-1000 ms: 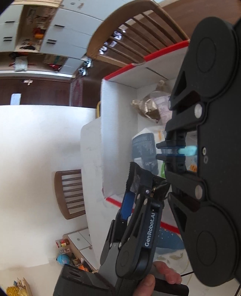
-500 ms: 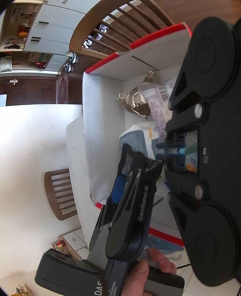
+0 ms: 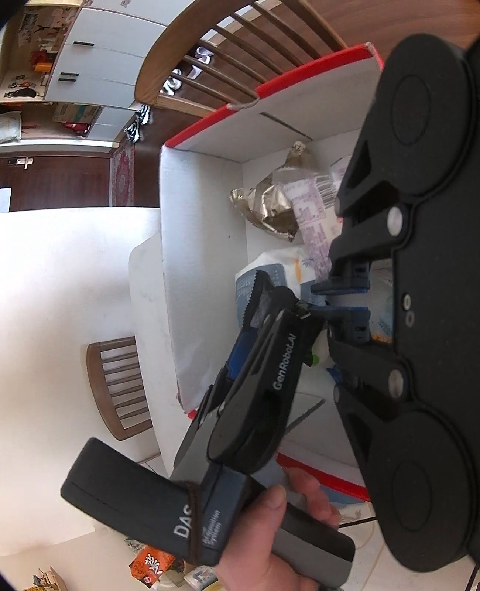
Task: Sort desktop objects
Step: 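Lower both held items into the shoebox and open both tools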
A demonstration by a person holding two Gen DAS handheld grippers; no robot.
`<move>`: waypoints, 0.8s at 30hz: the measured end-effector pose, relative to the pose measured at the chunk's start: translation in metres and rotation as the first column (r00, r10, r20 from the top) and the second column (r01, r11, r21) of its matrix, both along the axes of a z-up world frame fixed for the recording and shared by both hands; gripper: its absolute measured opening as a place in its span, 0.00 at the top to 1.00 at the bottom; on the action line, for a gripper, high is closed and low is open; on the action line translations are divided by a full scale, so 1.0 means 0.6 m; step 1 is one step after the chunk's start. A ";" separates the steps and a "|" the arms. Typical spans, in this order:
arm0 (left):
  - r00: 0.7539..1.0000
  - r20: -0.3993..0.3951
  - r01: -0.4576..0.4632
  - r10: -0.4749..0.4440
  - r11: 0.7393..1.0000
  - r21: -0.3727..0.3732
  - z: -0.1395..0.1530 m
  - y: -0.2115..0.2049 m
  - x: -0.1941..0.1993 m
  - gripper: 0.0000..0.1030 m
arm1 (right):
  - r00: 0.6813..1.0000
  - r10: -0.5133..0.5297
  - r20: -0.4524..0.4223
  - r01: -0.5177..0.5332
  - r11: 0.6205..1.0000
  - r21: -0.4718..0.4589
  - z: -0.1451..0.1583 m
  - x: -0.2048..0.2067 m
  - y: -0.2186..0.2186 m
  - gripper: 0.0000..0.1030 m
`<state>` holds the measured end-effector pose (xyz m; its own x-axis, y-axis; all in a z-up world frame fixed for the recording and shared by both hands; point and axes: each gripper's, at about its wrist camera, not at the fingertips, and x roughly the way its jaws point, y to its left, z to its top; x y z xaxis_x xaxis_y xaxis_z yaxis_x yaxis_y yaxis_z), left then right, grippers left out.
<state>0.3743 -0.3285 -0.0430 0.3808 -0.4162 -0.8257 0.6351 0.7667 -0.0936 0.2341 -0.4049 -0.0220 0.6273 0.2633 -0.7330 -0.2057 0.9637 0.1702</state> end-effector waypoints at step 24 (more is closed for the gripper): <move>0.999 -0.030 0.011 -0.011 1.000 0.016 0.003 -0.021 -0.005 0.39 | 1.000 0.012 -0.002 -0.012 1.000 -0.007 0.002 -0.017 -0.022 0.76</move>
